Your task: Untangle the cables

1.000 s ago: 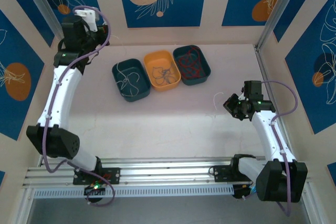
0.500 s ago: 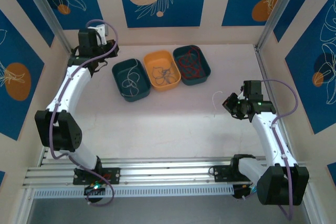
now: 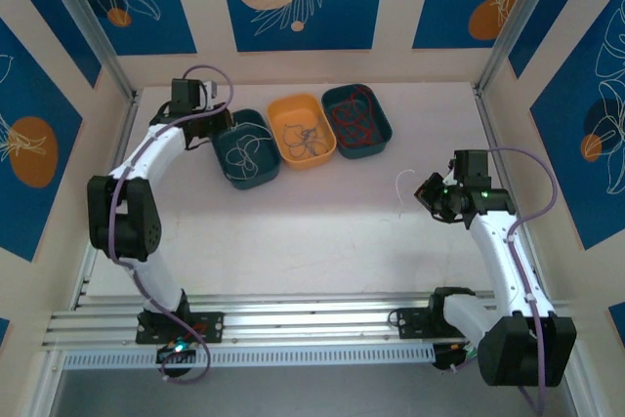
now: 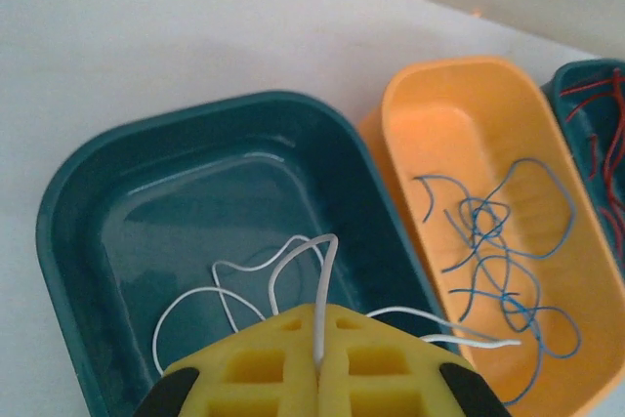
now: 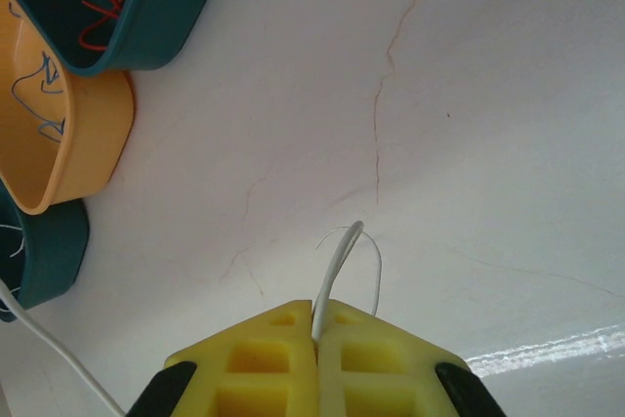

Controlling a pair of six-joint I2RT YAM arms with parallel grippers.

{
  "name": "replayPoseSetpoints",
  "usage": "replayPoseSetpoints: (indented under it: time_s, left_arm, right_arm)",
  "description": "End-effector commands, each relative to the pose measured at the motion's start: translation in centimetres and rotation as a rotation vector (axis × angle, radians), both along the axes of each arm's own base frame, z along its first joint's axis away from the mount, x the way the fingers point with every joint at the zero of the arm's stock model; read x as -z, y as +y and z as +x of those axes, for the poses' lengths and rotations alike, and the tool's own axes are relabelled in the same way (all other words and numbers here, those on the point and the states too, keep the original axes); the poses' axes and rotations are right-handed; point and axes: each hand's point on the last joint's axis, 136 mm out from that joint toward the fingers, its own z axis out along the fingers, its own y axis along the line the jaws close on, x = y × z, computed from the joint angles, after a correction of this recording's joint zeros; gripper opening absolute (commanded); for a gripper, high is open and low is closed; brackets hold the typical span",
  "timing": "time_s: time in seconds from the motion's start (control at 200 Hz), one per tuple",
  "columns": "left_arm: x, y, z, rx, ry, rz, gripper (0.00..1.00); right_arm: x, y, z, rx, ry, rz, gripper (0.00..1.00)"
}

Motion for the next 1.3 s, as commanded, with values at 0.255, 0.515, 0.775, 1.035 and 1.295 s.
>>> replayPoseSetpoints:
  time_s: [0.255, 0.515, 0.775, 1.035, 1.295]
  left_arm:
    - [5.3, 2.2, -0.2, -0.065, 0.160, 0.172, 0.00]
    - [5.5, 2.7, 0.6, -0.027, 0.128, 0.276, 0.00]
    - [5.0, 0.0, 1.9, 0.038, 0.107, 0.213, 0.32]
    - [3.0, 0.0, 1.9, 0.036, 0.073, 0.214, 0.57]
    - [-1.9, -0.3, 0.0, 0.043, -0.018, 0.177, 0.80]
  right_arm:
    - [-2.1, 0.0, -0.3, 0.005, -0.044, -0.012, 0.00]
    - [-2.2, 0.1, -0.1, 0.003, -0.045, -0.007, 0.00]
    - [-2.8, 0.6, 0.3, -0.015, -0.053, -0.010, 0.00]
    - [-3.3, 0.8, 0.3, -0.025, -0.059, -0.018, 0.00]
    - [-3.9, 1.4, 0.5, -0.048, -0.064, -0.020, 0.00]
